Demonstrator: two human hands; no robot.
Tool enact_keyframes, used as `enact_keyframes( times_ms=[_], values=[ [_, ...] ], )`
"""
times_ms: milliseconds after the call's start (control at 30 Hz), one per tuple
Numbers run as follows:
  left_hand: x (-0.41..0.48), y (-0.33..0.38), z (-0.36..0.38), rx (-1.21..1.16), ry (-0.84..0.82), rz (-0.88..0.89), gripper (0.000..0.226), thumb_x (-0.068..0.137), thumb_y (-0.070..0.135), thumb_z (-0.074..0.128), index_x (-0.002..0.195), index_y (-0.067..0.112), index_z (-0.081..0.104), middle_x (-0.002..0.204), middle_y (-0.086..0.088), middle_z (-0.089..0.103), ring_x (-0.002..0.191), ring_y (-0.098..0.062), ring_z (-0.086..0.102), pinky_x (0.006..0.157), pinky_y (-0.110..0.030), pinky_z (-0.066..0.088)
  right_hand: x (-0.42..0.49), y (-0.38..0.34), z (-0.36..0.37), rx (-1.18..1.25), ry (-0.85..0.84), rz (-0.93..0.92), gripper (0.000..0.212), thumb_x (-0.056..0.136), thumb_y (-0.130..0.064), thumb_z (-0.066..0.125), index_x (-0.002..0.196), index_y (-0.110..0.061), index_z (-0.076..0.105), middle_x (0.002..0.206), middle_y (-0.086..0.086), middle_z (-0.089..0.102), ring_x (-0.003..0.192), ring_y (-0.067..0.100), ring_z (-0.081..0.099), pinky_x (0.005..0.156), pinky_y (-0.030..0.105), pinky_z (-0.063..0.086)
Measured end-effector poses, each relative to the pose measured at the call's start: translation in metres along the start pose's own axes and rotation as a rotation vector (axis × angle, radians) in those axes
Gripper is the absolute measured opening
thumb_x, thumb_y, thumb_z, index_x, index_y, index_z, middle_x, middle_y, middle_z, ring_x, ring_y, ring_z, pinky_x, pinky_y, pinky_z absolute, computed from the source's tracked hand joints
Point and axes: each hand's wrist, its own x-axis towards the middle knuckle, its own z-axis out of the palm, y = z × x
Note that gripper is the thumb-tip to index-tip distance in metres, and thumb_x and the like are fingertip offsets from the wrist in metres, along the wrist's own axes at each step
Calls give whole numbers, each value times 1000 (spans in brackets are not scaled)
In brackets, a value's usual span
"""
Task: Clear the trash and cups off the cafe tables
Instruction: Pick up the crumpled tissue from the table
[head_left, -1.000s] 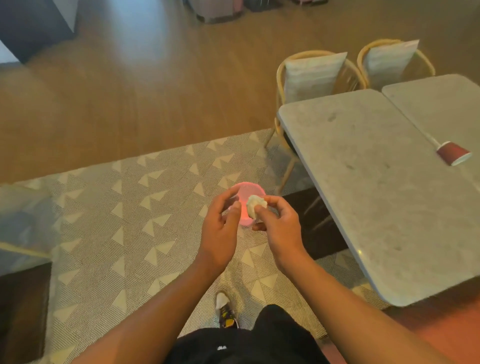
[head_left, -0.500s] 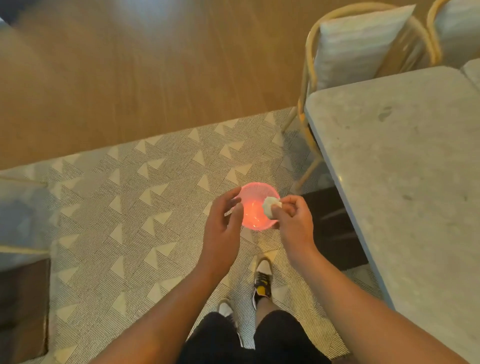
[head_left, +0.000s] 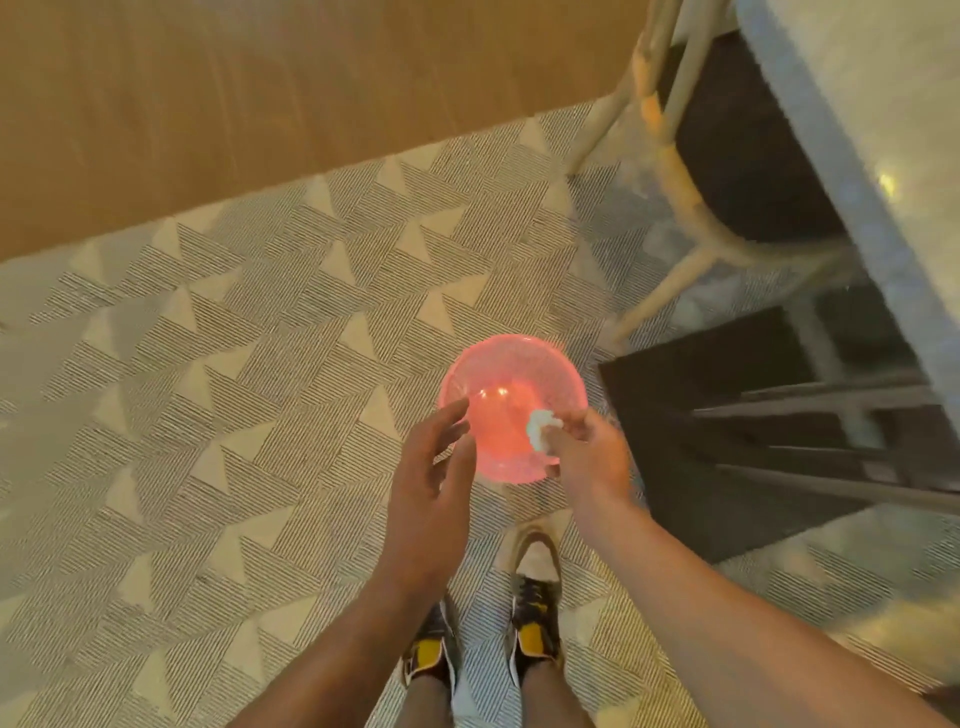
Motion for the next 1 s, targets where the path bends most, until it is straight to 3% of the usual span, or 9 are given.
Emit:
enact_keyframes(
  times_ms=[233, 400, 500, 600, 700, 833, 1000],
  values=[
    [59, -109, 20, -3, -34, -60, 37, 103, 34, 55, 139, 26, 62, 136, 2, 66, 121, -4, 66, 89, -14, 55, 97, 79, 31, -41, 44, 82, 19, 95, -8, 72, 88, -25, 67, 93, -1, 73, 81, 18, 69, 49, 18, 51],
    [87, -155, 29, 46, -44, -83, 34, 109, 28, 54, 142, 25, 59, 139, 7, 64, 124, -6, 64, 98, -27, 57, 139, 111, 50, -70, 32, 148, 18, 97, 1, 66, 98, -17, 66, 109, 9, 71, 92, 25, 70, 70, 31, 59],
    [96, -169, 29, 68, -50, -96, 35, 109, 22, 54, 144, 25, 59, 140, 9, 63, 124, -1, 63, 97, -20, 55, 150, 117, 56, -104, 31, 182, 22, 97, 0, 64, 102, -22, 68, 112, 3, 70, 91, 19, 69, 73, 29, 62],
    [102, -169, 26, 97, -51, -85, 35, 109, 23, 54, 144, 24, 59, 140, 9, 62, 120, 4, 62, 91, -9, 51, 150, 114, 59, -112, 32, 196, 27, 98, -2, 63, 96, -28, 70, 114, -3, 67, 96, 19, 67, 95, 44, 62],
    [108, -161, 20, 92, -48, -65, 34, 110, 25, 54, 143, 24, 59, 139, 8, 62, 118, 8, 61, 88, -5, 49, 139, 101, 59, -91, 31, 157, 23, 98, -8, 64, 95, -29, 72, 115, -1, 70, 111, 23, 66, 105, 48, 57],
    [113, -137, 12, 34, -36, -34, 38, 105, 35, 52, 141, 25, 60, 138, 5, 64, 122, -4, 64, 94, -17, 55, 110, 71, 61, -17, -3, 7, 19, 101, -20, 65, 92, -34, 75, 114, -6, 73, 112, 21, 68, 103, 48, 57],
    [109, -80, 2, -73, 30, 6, 32, 108, 30, 54, 139, 28, 61, 138, 15, 63, 123, -5, 64, 95, -23, 57, 57, 8, 69, 131, -75, -180, 13, 103, -41, 65, 105, -35, 76, 105, -19, 77, 111, 13, 71, 93, 33, 59]
  ],
)
